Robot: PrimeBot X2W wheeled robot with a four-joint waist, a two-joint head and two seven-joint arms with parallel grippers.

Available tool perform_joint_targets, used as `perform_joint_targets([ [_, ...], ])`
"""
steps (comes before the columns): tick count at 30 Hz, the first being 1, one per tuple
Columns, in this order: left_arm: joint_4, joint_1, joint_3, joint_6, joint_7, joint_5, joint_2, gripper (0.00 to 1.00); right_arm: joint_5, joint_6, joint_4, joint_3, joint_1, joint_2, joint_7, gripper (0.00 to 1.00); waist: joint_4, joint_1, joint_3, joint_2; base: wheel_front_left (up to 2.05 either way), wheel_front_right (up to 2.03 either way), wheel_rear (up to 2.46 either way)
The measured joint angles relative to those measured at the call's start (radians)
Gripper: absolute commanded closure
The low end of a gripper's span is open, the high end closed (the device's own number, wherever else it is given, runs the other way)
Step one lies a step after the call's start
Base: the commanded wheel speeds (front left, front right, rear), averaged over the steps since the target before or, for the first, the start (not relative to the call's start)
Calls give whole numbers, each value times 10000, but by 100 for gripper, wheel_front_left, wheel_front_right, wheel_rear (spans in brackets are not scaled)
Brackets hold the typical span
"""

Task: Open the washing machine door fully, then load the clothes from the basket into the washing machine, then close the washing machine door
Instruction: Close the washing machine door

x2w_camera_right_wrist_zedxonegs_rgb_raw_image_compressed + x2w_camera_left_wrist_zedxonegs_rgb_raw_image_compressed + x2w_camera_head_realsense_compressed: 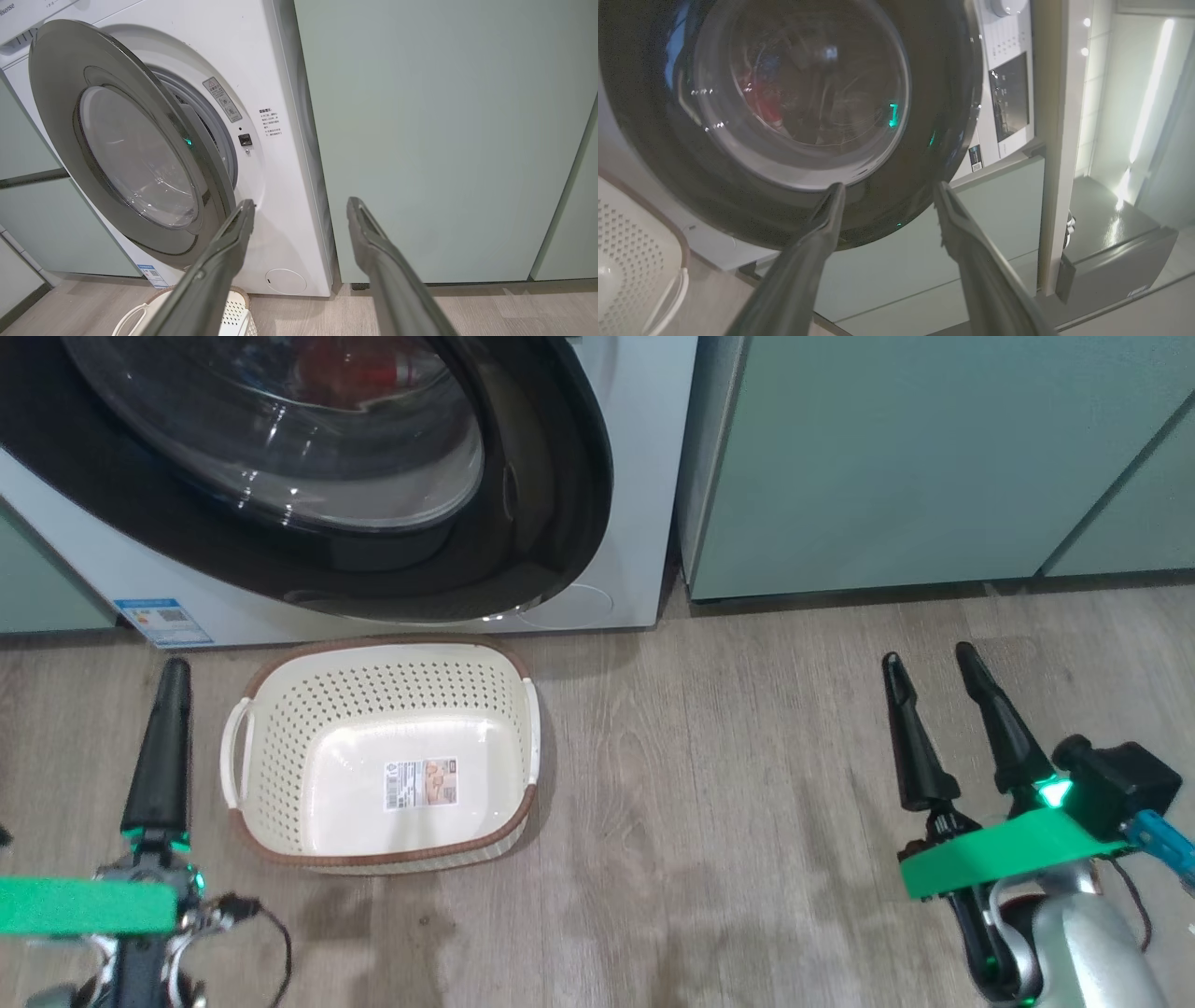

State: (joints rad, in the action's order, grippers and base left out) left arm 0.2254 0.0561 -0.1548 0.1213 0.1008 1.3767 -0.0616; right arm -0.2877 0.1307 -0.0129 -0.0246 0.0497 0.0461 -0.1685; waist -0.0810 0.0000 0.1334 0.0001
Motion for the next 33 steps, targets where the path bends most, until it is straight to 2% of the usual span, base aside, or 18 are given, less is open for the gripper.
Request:
perform_joint_targets([
  [2, 107, -199, 232, 0, -706, -1323, -88, 0, 59, 0, 42, 88, -23, 0, 19, 0, 14, 0, -56, 0, 0, 0, 0],
  [5, 100, -384, 709, -44, -1407, -3929, -585, 0, 73, 0, 150, 219, -78, 0, 104, 0, 32, 0, -112, 0, 0, 0, 0],
  [7, 58, -430, 1030, -403, -1737, -5705, -978, 0, 169, 0, 217, 226, -126, 0, 119, 0, 23, 0, -143, 0, 0, 0, 0],
  [12, -372, -452, 1772, -1172, -2301, -8147, -1185, 0, 330, 0, 291, 238, -252, 0, 295, 0, -5, 0, -232, 0, 0, 0, 0],
  [17, -800, -364, 2276, -1630, -2700, -9582, -1352, 0, 431, 0, 364, 282, -496, 0, 418, 0, 50, 0, -347, 0, 0, 0, 0],
  [21, -1112, -136, 2506, -1877, -2917, -10262, -1388, 0, 493, 0, 362, 313, -709, 0, 516, 0, 114, 0, -480, 0, 0, 0, 0],
  [26, -1315, 156, 2658, -2086, -3022, -10711, -1463, 0, 546, 0, 359, 355, -885, 0, 587, 0, 216, 0, -701, 0, 0, 0, 0],
  [33, -1584, 218, 2721, -2215, -3064, -10786, -1486, 0, 610, 0, 360, 380, -1004, -2, 646, 0, 316, 0, -861, 0, 0, 0, 0],
])
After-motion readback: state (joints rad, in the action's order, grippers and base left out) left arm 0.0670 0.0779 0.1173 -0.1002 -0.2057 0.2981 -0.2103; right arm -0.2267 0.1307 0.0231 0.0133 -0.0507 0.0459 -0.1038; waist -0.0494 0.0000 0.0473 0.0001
